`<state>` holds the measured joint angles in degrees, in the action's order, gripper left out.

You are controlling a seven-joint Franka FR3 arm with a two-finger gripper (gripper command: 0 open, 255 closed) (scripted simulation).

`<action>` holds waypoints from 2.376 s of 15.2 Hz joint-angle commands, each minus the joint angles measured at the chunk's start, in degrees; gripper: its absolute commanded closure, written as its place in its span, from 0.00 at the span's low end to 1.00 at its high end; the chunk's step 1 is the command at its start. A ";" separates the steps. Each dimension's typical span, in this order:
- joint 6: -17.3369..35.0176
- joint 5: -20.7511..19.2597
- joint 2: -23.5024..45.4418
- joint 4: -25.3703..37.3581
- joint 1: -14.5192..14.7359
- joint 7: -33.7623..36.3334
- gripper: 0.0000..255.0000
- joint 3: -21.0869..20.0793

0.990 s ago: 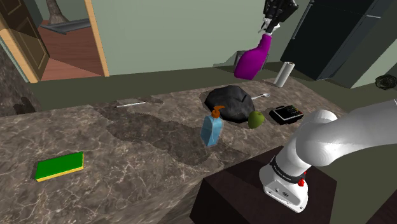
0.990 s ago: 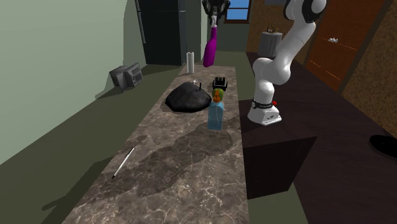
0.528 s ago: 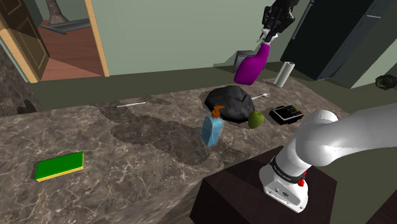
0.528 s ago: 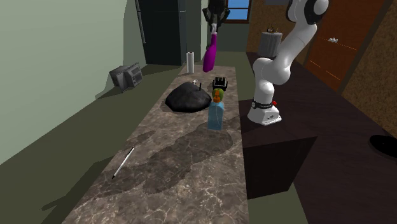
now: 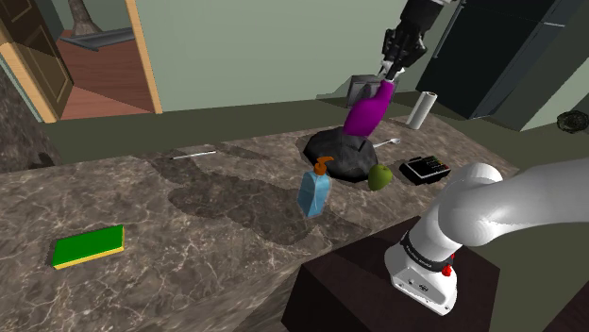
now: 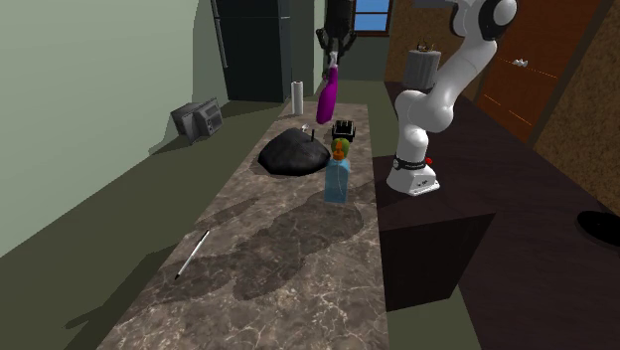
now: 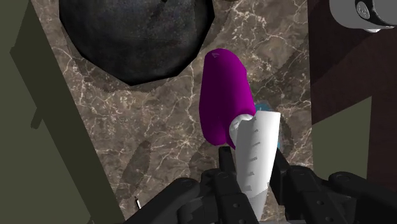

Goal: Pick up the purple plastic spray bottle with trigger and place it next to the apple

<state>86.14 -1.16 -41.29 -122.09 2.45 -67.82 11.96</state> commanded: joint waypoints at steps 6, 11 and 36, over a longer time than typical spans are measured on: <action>4.81 -0.37 -2.02 -6.80 -0.37 -0.10 1.00 0.11; 8.27 -0.70 -3.16 -11.41 -0.66 -0.32 1.00 0.37; 26.94 -2.50 -4.30 -31.30 -1.90 -1.78 1.00 2.57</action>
<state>112.17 -3.58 -45.88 -152.82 0.57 -69.48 14.35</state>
